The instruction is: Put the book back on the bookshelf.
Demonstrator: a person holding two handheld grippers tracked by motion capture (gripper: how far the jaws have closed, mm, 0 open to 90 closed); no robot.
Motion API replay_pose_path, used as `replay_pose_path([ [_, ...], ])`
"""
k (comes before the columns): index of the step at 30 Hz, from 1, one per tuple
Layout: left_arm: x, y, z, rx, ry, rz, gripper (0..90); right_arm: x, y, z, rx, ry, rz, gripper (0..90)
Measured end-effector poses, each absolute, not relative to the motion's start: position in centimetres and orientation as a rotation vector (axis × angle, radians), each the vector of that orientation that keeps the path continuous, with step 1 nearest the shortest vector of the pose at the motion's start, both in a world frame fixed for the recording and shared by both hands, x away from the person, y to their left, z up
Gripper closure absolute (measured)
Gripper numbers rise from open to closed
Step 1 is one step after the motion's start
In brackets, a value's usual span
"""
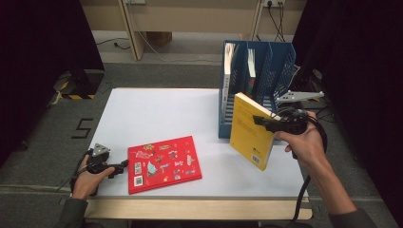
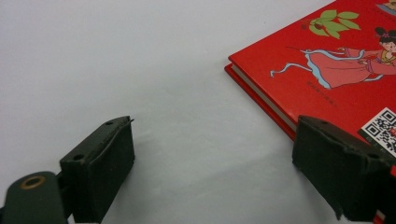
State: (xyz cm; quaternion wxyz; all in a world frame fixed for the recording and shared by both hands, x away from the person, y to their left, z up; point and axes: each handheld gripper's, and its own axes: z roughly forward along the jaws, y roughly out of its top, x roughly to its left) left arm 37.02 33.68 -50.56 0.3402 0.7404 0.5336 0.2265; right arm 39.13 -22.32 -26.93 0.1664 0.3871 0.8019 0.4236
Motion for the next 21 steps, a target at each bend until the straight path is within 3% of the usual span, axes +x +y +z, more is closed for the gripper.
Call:
replay_pose_path([
  [21, 37.0, 33.7, -50.5, 1.932, 1.388, 0.59, 11.8, 39.5, -25.4, -23.2, 1.17, 2.169, 1.212, 75.5],
])
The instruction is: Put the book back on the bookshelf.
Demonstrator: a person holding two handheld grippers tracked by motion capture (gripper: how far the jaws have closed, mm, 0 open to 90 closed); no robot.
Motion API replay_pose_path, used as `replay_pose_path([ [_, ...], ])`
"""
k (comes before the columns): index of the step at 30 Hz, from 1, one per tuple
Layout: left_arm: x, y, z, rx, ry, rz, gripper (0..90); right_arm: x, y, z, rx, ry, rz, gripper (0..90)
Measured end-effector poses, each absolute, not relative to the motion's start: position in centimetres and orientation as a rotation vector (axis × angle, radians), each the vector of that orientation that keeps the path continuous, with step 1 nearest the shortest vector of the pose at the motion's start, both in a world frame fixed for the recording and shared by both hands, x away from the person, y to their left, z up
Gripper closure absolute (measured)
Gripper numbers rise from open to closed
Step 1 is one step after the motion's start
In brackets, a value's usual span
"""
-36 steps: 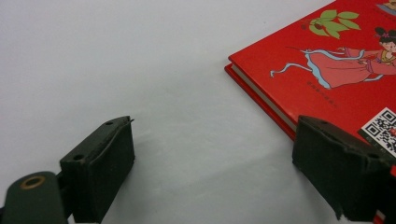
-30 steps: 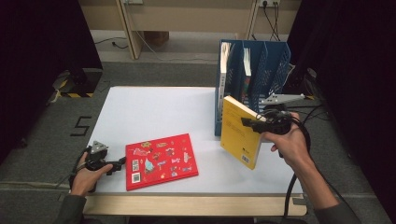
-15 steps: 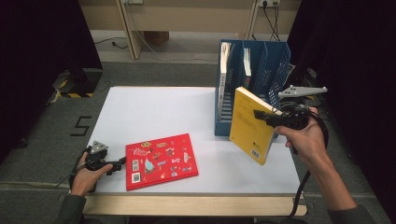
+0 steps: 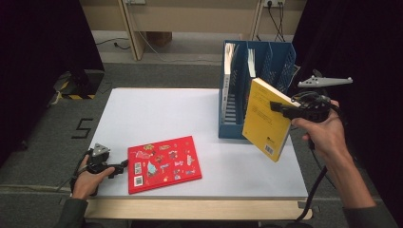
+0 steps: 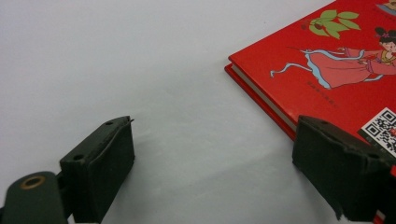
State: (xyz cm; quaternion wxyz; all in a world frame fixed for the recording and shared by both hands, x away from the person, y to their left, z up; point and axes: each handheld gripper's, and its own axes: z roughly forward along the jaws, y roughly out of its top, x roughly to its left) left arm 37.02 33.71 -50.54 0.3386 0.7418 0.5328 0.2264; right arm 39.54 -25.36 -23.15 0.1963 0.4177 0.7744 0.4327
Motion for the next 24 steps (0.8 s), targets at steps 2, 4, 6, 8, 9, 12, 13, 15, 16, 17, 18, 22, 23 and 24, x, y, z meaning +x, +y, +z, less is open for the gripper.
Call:
replay_pose_path([
  [2, 37.0, 33.7, -50.5, 1.932, 1.388, 0.589, 11.8, 39.8, -25.6, -22.8, 1.182, 2.157, 1.205, 75.5],
  [4, 37.0, 33.7, -50.5, 1.931, 1.388, 0.59, 11.8, 40.1, -25.9, -22.5, 1.192, 2.148, 1.202, 75.5],
  [6, 37.0, 33.7, -50.5, 1.932, 1.388, 0.59, 11.8, 40.4, -26.1, -22.2, 1.202, 2.135, 1.198, 75.5],
  [8, 37.0, 33.7, -50.5, 1.932, 1.388, 0.588, 11.8, 40.8, -26.3, -21.9, 1.207, 2.122, 1.188, 75.5],
  [9, 37.0, 33.7, -50.5, 1.932, 1.388, 0.588, 11.8, 40.9, -26.4, -21.7, 1.211, 2.118, 1.185, 75.5],
  [12, 37.0, 33.7, -50.5, 1.932, 1.388, 0.589, 11.8, 41.5, -26.6, -21.2, 1.225, 2.096, 1.177, 75.5],
  [13, 37.0, 33.7, -50.5, 1.932, 1.387, 0.588, 11.8, 41.7, -26.7, -21.1, 1.228, 2.089, 1.174, 75.5],
  [15, 37.0, 33.7, -50.5, 1.932, 1.387, 0.589, 11.8, 42.1, -26.7, -20.8, 1.238, 2.081, 1.169, 75.5],
  [16, 37.0, 33.7, -50.5, 1.932, 1.388, 0.589, 11.8, 42.4, -26.8, -20.7, 1.244, 2.075, 1.165, 75.5],
  [17, 37.0, 33.7, -50.5, 1.932, 1.388, 0.588, 11.8, 42.6, -26.8, -20.6, 1.245, 2.073, 1.161, 75.5],
  [18, 37.0, 33.7, -50.5, 1.932, 1.387, 0.588, 11.8, 42.9, -26.7, -20.5, 1.249, 2.07, 1.153, 75.5],
  [22, 37.0, 33.7, -50.5, 1.931, 1.388, 0.588, 11.8, 44.0, -26.6, -20.3, 1.265, 2.053, 1.138, 75.5],
  [23, 37.0, 33.7, -50.5, 1.931, 1.387, 0.587, 11.8, 44.4, -26.6, -20.3, 1.271, 2.049, 1.134, 75.5],
  [24, 37.0, 33.7, -50.6, 1.931, 1.388, 0.588, 11.8, 44.7, -26.6, -20.3, 1.275, 2.048, 1.131, 75.5],
])
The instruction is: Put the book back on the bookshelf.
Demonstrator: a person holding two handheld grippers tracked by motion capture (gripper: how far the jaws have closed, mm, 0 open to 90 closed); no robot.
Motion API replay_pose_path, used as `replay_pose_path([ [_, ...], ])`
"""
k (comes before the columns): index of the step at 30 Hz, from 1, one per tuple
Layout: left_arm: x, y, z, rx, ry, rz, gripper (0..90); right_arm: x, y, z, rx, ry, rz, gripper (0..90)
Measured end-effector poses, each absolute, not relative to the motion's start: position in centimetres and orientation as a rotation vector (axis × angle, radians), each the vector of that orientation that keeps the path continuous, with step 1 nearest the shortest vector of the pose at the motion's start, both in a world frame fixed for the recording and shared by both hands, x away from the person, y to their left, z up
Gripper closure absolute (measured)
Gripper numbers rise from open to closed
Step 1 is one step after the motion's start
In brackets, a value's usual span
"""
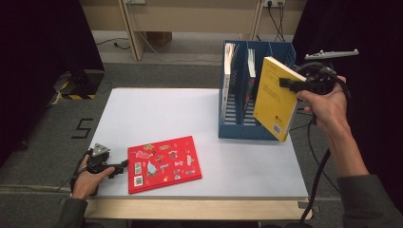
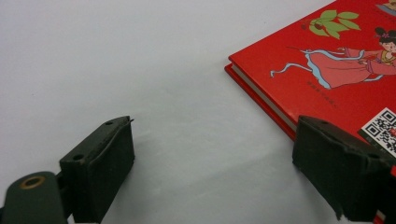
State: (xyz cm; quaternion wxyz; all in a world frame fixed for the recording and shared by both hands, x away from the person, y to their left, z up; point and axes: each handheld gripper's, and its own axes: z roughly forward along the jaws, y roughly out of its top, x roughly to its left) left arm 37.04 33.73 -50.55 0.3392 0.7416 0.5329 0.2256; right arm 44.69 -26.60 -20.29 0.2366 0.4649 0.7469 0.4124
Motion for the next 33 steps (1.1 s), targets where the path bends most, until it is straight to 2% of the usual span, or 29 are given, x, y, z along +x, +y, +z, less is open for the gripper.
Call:
replay_pose_path([
  [33, 37.0, 33.7, -50.6, 1.929, 1.387, 0.59, 11.7, 52.9, -24.9, -21.8, 1.439, 1.94, 1.036, 75.5],
])
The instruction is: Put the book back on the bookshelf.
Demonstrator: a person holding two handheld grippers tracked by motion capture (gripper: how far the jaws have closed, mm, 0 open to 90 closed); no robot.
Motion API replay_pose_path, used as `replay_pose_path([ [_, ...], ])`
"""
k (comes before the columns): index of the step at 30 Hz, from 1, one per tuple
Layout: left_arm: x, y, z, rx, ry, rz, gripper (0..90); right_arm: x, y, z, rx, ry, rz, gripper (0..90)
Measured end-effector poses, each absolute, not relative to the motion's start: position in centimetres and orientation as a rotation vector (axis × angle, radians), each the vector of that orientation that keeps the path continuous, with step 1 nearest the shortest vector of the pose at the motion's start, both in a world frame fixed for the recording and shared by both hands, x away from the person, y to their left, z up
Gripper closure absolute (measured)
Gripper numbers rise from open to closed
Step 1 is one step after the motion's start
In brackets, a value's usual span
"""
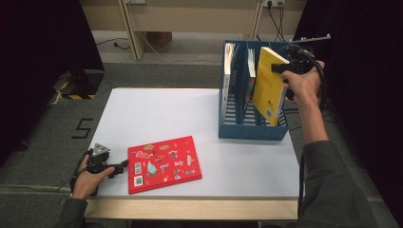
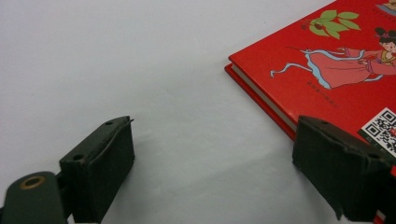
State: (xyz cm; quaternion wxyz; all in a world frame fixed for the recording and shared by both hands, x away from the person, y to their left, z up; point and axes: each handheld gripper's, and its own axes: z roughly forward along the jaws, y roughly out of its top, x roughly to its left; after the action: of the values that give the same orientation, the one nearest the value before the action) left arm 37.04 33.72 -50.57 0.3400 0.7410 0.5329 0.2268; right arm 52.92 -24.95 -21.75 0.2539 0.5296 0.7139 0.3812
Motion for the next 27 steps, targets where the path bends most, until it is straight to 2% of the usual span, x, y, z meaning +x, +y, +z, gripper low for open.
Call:
replay_pose_path([
  [27, 37.0, 33.7, -50.6, 1.929, 1.387, 0.589, 11.7, 57.7, -23.2, -24.1, 1.555, 1.881, 1.011, 75.4],
])
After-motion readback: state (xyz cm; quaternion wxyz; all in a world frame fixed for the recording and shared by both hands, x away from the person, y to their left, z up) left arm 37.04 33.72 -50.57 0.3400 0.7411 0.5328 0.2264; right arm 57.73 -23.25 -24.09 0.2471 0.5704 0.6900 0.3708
